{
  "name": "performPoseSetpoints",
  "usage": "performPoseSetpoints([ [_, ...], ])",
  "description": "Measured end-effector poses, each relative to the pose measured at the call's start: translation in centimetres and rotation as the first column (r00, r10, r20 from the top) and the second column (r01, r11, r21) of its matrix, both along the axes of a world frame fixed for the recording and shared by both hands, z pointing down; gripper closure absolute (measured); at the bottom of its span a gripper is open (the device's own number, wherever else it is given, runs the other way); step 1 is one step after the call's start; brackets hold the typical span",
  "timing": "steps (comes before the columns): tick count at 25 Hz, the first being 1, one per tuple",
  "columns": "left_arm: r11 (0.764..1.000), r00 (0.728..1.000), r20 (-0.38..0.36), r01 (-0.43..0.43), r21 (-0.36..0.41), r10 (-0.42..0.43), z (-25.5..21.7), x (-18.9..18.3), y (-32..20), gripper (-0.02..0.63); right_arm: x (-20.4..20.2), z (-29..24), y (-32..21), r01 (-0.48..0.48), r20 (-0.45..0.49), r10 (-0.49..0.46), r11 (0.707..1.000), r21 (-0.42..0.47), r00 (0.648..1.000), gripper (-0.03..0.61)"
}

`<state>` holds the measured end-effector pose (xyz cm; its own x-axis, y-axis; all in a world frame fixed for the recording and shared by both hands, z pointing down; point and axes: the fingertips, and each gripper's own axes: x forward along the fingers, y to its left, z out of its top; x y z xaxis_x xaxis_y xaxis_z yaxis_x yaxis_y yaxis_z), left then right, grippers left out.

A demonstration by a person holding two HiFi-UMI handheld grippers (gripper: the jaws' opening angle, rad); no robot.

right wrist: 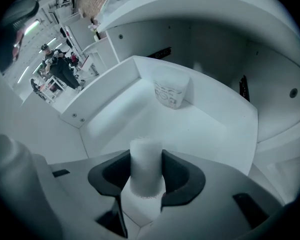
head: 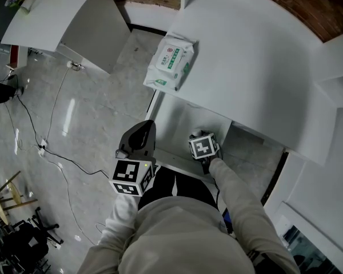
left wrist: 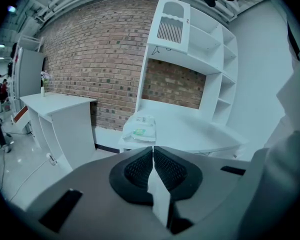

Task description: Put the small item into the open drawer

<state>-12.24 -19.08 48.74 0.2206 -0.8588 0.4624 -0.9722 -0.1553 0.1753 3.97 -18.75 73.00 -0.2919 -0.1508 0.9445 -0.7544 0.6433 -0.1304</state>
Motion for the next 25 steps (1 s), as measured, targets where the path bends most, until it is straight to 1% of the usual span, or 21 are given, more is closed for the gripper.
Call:
performPoseSetpoints([
  [9,1.0,1.0,-0.005,0.002,-0.019,-0.002,0.7,-0.1,-0.2,0.589,-0.1,1.8,0.4,0.033,-0.047,-0.035,0.999,-0.041,0.998,0.382],
  [18,0.999,1.0,-0.004,0.004,-0.033,-0.004,1.2,-0.4,-0.5,0.589,-0.2,3.4,1.5,0.038,-0.075,-0.045,0.995,-0.094,0.996,0.382],
  [25,0.999,1.0,-0.003,0.015,-0.041,-0.015,1.5,-0.9,-0.4,0.589,0.0,4.4,2.2,0.089,-0.139,-0.104,0.99,-0.108,0.985,0.38],
])
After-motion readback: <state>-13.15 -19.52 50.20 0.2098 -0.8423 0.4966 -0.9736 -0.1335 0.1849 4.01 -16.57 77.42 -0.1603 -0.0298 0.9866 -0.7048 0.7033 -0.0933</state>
